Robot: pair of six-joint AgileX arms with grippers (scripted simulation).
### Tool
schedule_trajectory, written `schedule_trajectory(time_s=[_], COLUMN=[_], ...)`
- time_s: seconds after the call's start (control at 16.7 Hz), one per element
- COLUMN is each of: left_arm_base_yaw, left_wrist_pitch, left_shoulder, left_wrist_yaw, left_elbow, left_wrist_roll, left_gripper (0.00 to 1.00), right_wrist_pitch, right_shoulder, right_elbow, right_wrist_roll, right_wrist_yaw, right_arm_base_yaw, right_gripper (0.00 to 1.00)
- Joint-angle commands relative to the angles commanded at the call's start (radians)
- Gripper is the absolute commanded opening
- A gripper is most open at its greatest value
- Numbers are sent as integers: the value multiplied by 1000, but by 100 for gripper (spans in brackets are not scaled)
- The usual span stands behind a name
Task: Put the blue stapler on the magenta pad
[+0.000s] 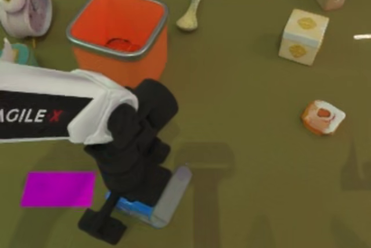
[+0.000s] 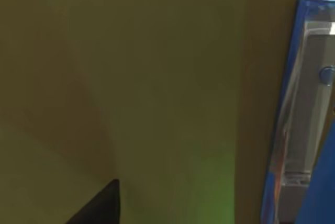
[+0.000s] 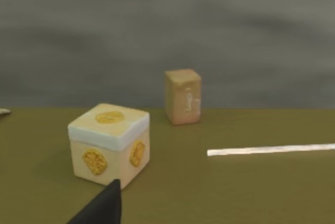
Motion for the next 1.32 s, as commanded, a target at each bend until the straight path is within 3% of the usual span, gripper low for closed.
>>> schedule_trajectory(time_s=[0.36, 1.14, 1.32], left_arm_base_yaw=[0, 0, 0], left_wrist_pitch=[31, 31, 31], left_shoulder=[14, 14, 14], left_wrist_yaw=[0, 0, 0], left_elbow=[-20, -20, -20], left_wrist_roll=[0, 0, 0], left_gripper=[100, 2, 0], right_wrist_pitch=[0, 0, 0], right_shoulder=[0, 0, 0], right_elbow=[0, 0, 0], right_wrist_roll=[0, 0, 0], right_wrist_yaw=[0, 0, 0], right_arm_base_yaw=[0, 0, 0], right_gripper=[100, 100, 100])
